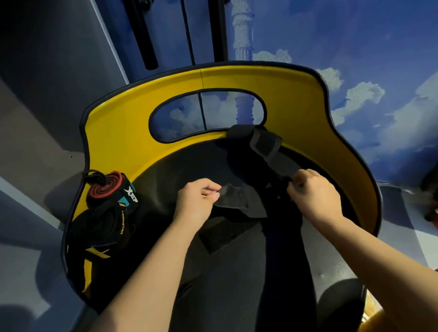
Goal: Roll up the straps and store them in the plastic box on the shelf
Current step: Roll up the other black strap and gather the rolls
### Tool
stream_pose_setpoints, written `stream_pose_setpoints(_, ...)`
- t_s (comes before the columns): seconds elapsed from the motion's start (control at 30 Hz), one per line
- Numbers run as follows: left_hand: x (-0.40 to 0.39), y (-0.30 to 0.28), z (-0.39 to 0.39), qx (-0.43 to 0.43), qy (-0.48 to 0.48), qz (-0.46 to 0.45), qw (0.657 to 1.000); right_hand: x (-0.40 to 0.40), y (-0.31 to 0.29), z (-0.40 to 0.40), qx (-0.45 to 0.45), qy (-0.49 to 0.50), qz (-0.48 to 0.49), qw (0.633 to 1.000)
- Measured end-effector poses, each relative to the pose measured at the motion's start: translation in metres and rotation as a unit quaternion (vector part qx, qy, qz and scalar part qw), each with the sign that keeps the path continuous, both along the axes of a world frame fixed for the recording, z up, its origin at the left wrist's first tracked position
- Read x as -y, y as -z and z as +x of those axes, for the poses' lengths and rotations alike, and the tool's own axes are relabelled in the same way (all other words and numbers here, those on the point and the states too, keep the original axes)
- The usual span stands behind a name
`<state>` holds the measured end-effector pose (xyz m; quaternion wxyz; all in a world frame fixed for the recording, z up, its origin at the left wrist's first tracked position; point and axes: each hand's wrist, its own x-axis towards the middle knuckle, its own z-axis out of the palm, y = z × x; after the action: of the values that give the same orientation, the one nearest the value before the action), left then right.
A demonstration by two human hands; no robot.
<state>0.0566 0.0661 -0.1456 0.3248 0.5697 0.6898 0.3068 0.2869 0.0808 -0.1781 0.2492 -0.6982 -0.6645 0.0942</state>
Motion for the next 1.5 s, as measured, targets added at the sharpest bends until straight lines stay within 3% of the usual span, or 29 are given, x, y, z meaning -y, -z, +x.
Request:
stream_pose_setpoints(0.1,0.002,-0.007,-0.014,0.041,0.022,0.005,0.999,0.001,-0.005,-0.01,0.028,-0.112,0.083,0.99)
stream_pose_setpoints(0.2,0.007,-0.016,-0.019,0.083,0.055,-0.008,0.995,0.007,-0.021,-0.033,-0.018,-0.266,0.113,0.957)
stream_pose_setpoints(0.3,0.011,-0.023,-0.02,0.12,0.083,-0.035,0.989,0.007,-0.033,-0.05,-0.066,-0.341,0.078,0.935)
stream_pose_setpoints(0.43,0.014,-0.032,-0.019,0.146,0.101,-0.067,0.982,0.004,-0.036,-0.056,-0.006,-0.387,0.134,0.912)
stream_pose_setpoints(0.63,0.016,-0.036,-0.021,0.197,0.09,-0.085,0.973,0.004,-0.037,-0.063,0.025,-0.4,0.176,0.899)
stream_pose_setpoints(0.73,0.019,-0.034,-0.023,0.176,0.091,-0.067,0.978,0.004,-0.036,-0.069,0.019,-0.403,0.176,0.898)
stream_pose_setpoints(0.93,0.019,-0.029,-0.025,0.157,0.059,-0.011,0.986,0.004,-0.041,-0.075,-0.132,-0.334,0.098,0.928)
stream_pose_setpoints(1.07,0.018,-0.031,-0.023,0.147,0.066,-0.008,0.987,0.009,-0.045,-0.083,-0.185,-0.268,0.046,0.944)
stream_pose_setpoints(1.27,0.013,-0.034,-0.022,0.167,0.042,-0.036,0.984,0.005,-0.055,-0.097,-0.358,-0.181,-0.035,0.915)
stream_pose_setpoints(1.37,0.023,-0.022,-0.016,0.204,0.049,-0.09,0.974,0.003,-0.062,-0.1,-0.362,-0.179,-0.025,0.914)
stream_pose_setpoints(1.5,0.029,-0.011,-0.01,0.223,0.005,-0.064,0.973,0.0,-0.062,-0.101,-0.356,-0.204,-0.024,0.912)
